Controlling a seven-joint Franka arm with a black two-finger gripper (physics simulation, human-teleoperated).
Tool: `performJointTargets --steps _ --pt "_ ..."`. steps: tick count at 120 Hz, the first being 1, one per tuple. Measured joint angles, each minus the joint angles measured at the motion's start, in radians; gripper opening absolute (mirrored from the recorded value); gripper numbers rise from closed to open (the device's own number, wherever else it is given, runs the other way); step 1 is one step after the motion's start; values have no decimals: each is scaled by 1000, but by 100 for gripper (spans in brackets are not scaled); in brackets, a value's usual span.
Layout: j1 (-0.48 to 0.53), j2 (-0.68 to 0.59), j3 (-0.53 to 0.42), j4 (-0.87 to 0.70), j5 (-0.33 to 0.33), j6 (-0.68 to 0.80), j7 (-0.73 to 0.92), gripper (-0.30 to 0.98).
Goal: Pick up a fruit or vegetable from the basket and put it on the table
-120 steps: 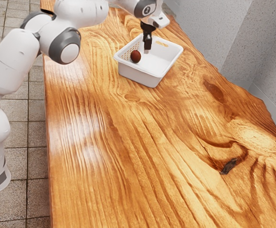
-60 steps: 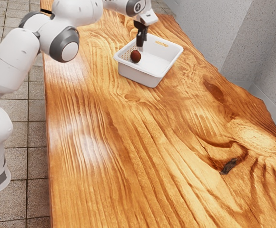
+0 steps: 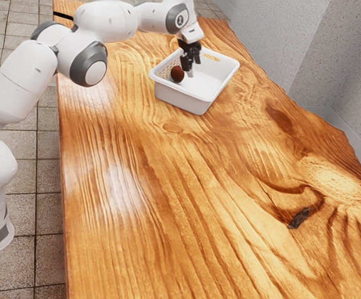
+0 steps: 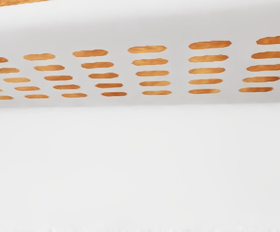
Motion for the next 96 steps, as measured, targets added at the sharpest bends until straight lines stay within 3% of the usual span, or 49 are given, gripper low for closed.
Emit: performJointTargets --steps 58,74,96 --pt "37 53 5 6 -23 40 136 68" --pt "39 110 0 106 -22 85 154 69" --pt "40 129 0 125 -21 155 166 69"
